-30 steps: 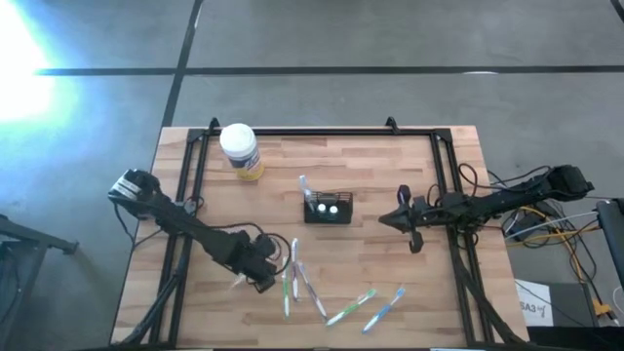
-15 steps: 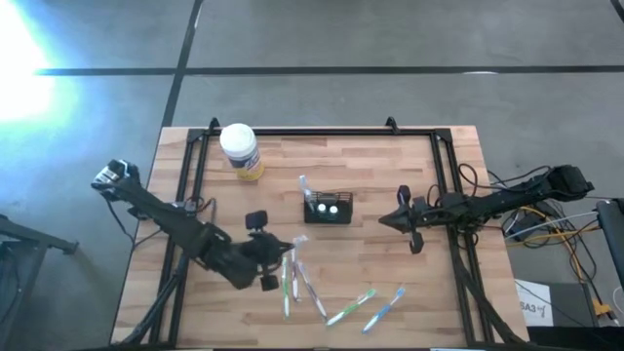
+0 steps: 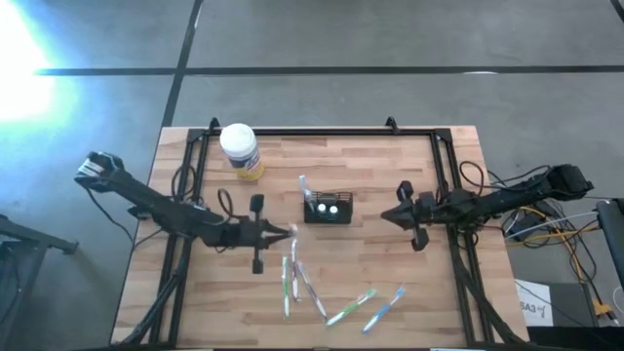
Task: Pick & Place toothbrushing station
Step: Put the orange toothbrush into the black mesh organizer
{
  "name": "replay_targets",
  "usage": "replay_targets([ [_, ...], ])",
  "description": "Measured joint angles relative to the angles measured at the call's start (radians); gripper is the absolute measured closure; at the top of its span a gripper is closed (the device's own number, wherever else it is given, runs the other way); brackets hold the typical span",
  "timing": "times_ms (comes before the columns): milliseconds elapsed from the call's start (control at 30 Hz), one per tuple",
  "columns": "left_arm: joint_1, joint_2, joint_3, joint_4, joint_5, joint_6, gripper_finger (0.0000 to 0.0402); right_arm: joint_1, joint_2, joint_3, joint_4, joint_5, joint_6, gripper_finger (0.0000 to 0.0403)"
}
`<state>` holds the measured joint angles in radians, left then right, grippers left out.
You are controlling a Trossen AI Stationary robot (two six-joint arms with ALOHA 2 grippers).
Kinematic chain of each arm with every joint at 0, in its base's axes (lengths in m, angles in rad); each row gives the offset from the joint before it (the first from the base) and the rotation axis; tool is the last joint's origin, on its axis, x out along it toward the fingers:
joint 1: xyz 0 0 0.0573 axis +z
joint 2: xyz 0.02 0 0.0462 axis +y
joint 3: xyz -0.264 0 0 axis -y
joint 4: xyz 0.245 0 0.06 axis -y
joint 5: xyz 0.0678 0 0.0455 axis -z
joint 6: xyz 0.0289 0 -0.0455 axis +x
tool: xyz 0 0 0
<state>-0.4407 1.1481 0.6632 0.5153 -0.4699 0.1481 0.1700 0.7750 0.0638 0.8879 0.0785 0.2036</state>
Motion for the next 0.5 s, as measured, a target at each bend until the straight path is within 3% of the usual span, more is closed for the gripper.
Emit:
replay_targets([
  [133, 0.02, 0.032, -0.137, 0.278, 0.032, -0.023, 0.0401, 0.038, 0.099, 0.094, -0.001, 0.004, -0.031, 0.039],
  [233, 0.02, 0.08, -0.174, 0.388, 0.033, -0.036, 0.0401, 0.066, 0.204, 0.183, 0.002, 0.025, -0.068, 0.0386],
  [333, 0.02, 0.127, -0.164, 0.413, 0.032, -0.043, 0.0401, 0.081, 0.308, 0.269, 0.002, 0.026, -0.089, 0.0364],
  [500, 0.02, 0.216, -0.084, 0.405, 0.034, -0.043, 0.0401, 0.101, 0.469, 0.394, -0.002, -0.031, -0.091, 0.0294],
])
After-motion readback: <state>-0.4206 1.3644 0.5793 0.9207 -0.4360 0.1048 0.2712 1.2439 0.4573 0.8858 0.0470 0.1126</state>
